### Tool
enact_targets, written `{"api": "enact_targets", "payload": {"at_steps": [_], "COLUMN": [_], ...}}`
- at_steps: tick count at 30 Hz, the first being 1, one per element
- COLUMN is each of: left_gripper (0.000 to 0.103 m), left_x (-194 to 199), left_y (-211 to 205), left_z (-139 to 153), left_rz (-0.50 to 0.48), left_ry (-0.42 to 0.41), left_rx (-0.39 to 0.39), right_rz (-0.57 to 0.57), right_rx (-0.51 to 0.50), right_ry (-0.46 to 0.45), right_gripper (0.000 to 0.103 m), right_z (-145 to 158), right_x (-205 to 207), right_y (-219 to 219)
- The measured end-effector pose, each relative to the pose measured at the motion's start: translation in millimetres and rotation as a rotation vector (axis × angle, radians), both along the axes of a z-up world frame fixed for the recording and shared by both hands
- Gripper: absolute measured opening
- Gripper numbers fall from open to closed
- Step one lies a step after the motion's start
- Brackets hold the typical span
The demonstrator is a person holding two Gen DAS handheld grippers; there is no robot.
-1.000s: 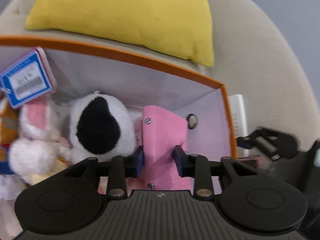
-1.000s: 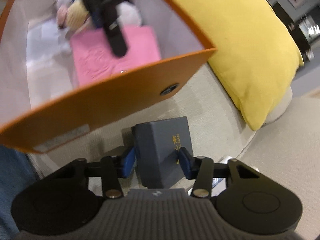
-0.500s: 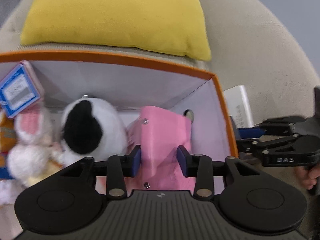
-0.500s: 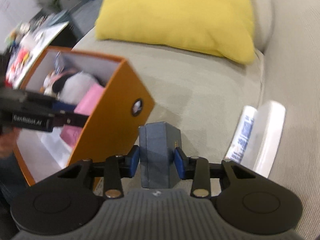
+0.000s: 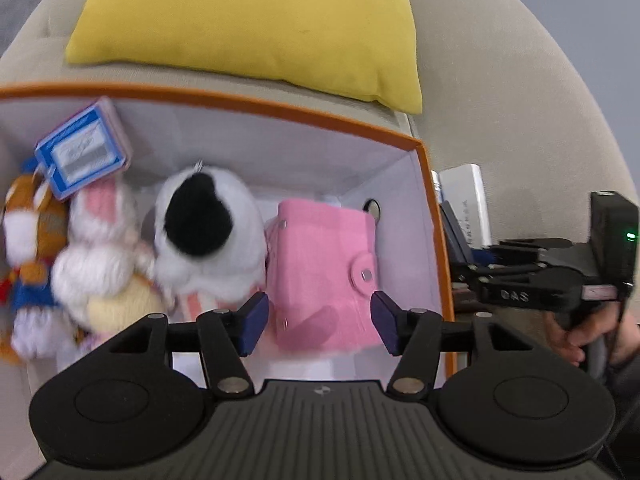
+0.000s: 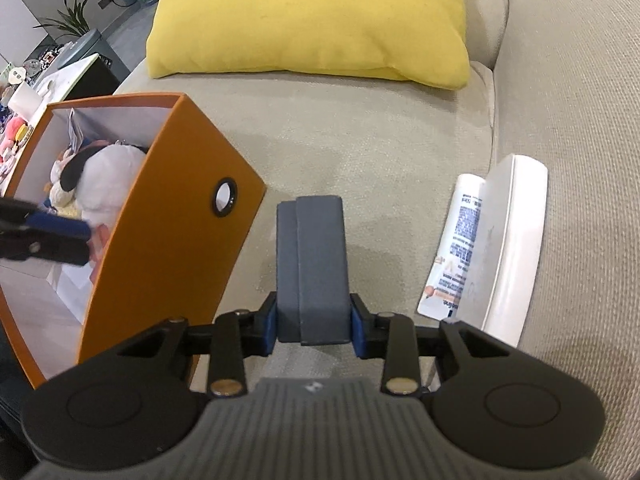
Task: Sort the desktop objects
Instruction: 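Open the left gripper while the right gripper lifts the dark gray box, then regrasp the pink wallet with the left gripper and stand it upright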
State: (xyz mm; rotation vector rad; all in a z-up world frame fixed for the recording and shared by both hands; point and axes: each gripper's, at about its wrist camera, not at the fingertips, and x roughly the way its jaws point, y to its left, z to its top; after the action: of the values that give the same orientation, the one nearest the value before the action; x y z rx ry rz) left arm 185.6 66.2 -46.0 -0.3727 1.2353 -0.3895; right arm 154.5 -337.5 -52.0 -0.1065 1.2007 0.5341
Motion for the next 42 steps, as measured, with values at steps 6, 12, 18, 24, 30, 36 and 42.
{"api": "enact_targets", "payload": {"at_steps": [6, 12, 18, 24, 30, 36, 42], "left_gripper": [0.076, 0.079, 0.085, 0.091, 0.08, 0.059, 0.053], "left_x": [-11.5, -1.4, 5.3, 10.0, 7.7, -6.3, 1.3], "left_y": [29.0, 32.8, 29.5, 24.6, 20.9, 12.5, 7.1], "left_z": [-26.1, -61.5, -74.8, -85.3, -77.9, -44.1, -13.8], "left_rz": [0.14, 0.211, 0.233, 0.252, 0.264, 0.242, 0.206], "left_ry": [0.103, 0.205, 0.215, 0.224, 0.197, 0.048, -0.084], "left_rx": [-0.124, -0.177, -0.217, -0.24, -0.198, -0.103, -0.094], "right_rz": [0.021, 0.034, 0.039, 0.037, 0.025, 0.013, 0.032], "right_rx": [-0.019, -0.039, -0.044, -0.033, -0.014, 0.0, -0.009], "right_ry": [-0.017, -0.034, -0.04, -0.042, -0.049, -0.072, -0.088], "right_gripper": [0.039, 0.039, 0.039, 0.039, 0.04, 0.037, 0.038], "right_z": [0.3, 2.1, 1.9, 0.2, 5.6, 10.8, 10.2], "right_x": [-2.3, -5.9, -4.9, -5.0, -3.3, -3.4, -6.9], "right_y": [5.7, 11.2, 12.7, 10.8, 7.4, 5.8, 6.6]}}
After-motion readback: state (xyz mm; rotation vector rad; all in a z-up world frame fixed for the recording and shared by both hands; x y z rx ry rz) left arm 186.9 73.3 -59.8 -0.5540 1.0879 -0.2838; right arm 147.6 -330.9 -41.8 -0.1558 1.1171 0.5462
